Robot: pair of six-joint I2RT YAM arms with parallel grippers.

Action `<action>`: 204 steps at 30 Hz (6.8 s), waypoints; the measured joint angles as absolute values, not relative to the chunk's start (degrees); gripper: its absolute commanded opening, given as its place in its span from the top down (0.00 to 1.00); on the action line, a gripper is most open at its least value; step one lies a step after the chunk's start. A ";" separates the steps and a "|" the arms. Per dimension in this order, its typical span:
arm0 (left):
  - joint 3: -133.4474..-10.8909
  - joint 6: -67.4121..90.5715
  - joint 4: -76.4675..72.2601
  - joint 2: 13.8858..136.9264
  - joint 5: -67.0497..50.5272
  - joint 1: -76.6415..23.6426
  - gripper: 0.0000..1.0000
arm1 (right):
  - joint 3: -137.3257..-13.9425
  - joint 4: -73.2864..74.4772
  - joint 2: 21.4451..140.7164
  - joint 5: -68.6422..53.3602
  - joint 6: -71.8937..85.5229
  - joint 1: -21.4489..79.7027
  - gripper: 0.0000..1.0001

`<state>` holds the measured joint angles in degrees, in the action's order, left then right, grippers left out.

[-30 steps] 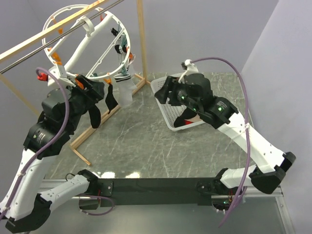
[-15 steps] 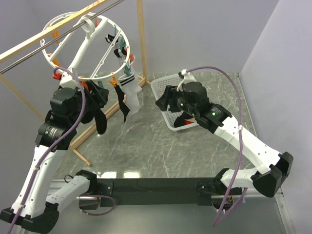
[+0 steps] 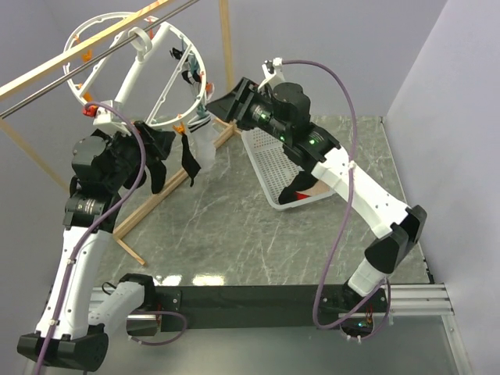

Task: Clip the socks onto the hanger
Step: Open the clamp at the hanger.

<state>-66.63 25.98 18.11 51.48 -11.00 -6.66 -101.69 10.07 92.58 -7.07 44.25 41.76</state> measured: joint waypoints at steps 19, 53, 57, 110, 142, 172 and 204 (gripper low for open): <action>-64.82 25.56 10.02 53.87 -18.17 -4.29 0.31 | -108.97 5.91 101.75 -11.53 59.29 43.00 0.41; -64.82 27.16 6.66 54.39 -22.26 -4.29 0.32 | -114.37 6.39 108.86 -9.96 63.07 43.64 0.45; -64.82 27.14 6.63 54.39 -22.98 -4.29 0.32 | -114.43 6.09 110.50 -9.93 64.07 43.64 0.54; -55.86 23.35 -0.62 53.30 -24.36 -4.08 0.34 | -119.57 12.97 110.83 -13.87 68.58 41.28 0.81; -52.66 18.61 -9.23 56.07 -25.69 -0.54 0.32 | -119.55 12.95 110.83 -13.65 69.60 41.21 0.84; -52.71 14.52 -12.71 55.90 -39.13 2.66 0.63 | -119.55 12.95 110.83 -14.55 70.48 41.04 0.86; -52.18 17.56 -12.80 54.24 -34.94 2.66 0.82 | -120.01 13.34 110.83 -15.31 70.52 40.93 0.87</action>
<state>-52.18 17.56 -12.80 54.24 -34.94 2.66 -120.01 13.34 110.83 -15.31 70.52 40.93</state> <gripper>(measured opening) 0.158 0.272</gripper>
